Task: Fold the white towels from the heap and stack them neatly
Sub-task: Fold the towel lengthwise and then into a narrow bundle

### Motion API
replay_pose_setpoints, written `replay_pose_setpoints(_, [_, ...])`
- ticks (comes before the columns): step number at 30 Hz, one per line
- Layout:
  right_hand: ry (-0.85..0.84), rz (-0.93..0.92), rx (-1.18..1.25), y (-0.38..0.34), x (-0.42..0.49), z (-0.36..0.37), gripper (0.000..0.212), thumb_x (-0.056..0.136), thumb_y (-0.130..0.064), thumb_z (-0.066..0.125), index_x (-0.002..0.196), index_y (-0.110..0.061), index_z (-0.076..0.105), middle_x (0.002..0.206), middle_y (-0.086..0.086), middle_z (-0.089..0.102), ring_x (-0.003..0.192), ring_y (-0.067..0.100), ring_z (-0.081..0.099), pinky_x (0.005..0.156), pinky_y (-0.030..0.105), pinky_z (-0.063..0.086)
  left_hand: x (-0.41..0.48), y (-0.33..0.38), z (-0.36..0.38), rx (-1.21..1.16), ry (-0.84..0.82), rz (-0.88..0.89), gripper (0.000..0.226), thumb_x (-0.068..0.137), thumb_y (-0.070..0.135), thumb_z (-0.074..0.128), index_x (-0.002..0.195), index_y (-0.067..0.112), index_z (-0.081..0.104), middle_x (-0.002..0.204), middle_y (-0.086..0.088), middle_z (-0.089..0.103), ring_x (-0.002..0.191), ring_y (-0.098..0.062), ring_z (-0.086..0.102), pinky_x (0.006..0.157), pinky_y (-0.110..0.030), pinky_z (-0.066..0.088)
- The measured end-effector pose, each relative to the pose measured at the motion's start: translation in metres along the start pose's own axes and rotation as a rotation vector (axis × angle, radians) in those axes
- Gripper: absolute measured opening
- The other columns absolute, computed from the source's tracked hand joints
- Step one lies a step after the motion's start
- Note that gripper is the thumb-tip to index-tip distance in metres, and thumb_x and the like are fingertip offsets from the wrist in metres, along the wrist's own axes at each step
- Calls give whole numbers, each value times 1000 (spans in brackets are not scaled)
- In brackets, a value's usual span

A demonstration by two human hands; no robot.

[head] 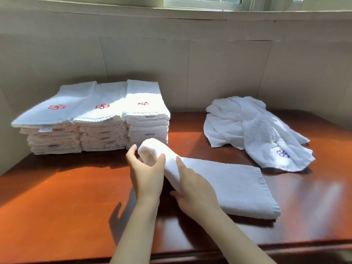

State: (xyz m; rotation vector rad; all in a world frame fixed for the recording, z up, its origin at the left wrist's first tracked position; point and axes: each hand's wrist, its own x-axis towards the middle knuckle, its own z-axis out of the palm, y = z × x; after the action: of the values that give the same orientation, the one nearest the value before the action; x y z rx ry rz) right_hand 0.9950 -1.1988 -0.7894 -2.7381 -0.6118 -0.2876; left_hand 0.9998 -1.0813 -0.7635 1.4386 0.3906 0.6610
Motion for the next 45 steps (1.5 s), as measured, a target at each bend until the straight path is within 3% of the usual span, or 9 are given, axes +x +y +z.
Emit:
replay_pose_setpoints(4, [222, 174, 236, 9, 11, -13, 60, 86, -7, 44, 140, -33, 38, 107, 3, 65, 96, 31, 59, 75, 35, 44, -1, 10, -5, -200, -131, 48, 46, 94, 24, 57, 132, 32, 34, 103, 1, 67, 75, -17, 70, 57, -24, 53])
replay_pose_setpoints(9, [365, 267, 1136, 26, 12, -71, 31, 94, -8, 46, 99, -32, 66, 81, -22, 71, 75, -8, 65, 58, 6, 46, 16, 12, -16, -97, -317, -9, 76, 83, 38, 70, 145, 30, 26, 143, -3, 40, 123, -11, 45, 99, -32, 35])
replay_pose_setpoints(15, [206, 274, 2111, 52, 18, -90, 48, 96, -41, 40, 99, -11, 76, 103, 8, 73, 96, 23, 70, 72, 32, 57, 18, 4, -34, 111, -999, -177, 53, 60, 48, 79, 109, 30, 70, 115, -2, 70, 106, -22, 66, 83, -31, 55])
replay_pose_setpoints(19, [525, 756, 1841, 82, 23, -61, 29, 98, -14, 46, 121, -2, 58, 105, 14, 67, 85, 25, 65, 69, 33, 55, 18, -9, -37, 109, -998, -403, 37, 77, 31, 73, 105, 7, 69, 105, -14, 71, 93, -31, 69, 81, -38, 56])
replay_pose_setpoints(22, [436, 1017, 1550, 106, 17, -44, 30, 87, 7, 44, 112, -4, 57, 85, 12, 58, 67, 22, 54, 55, 28, 47, 19, -17, -37, 487, -901, -360, 18, 88, 32, 61, 88, 14, 58, 72, 3, 63, 63, -10, 59, 58, -27, 49])
replay_pose_setpoints(27, [402, 969, 1345, 122, 17, -43, 36, 84, 6, 47, 118, -4, 48, 107, 14, 55, 91, 28, 56, 61, 29, 48, 17, -11, -39, 609, -966, -295, 30, 89, 23, 56, 118, 32, 50, 90, 4, 69, 63, -8, 62, 53, -25, 51])
replay_pose_setpoints(32, [213, 837, 1044, 127, 19, -37, 47, 83, 2, 55, 129, -5, 46, 121, 11, 59, 103, 26, 58, 78, 31, 45, 8, -1, -43, 551, -1430, -421, 81, 82, 22, 67, 128, 69, 20, 120, 11, 65, 84, -14, 68, 55, -21, 53])
replay_pose_setpoints(38, [13, 621, 908, 125, 15, -41, 76, 81, -3, 66, 145, -26, 32, 128, -6, 42, 107, 11, 46, 73, 17, 37, 12, -15, -2, 283, -852, -310, 59, 93, 20, 61, 141, 42, 35, 96, -3, 67, 74, -12, 67, 67, -24, 53])
replay_pose_setpoints(45, [-151, 382, 1035, 115, -3, -53, 74, 77, 17, 52, 130, -34, 49, 130, -10, 52, 106, 4, 57, 78, 16, 49, 6, -15, 6, 176, -1125, -403, 61, 84, -5, 55, 134, 31, 54, 130, -3, 56, 99, -24, 57, 92, -44, 45])
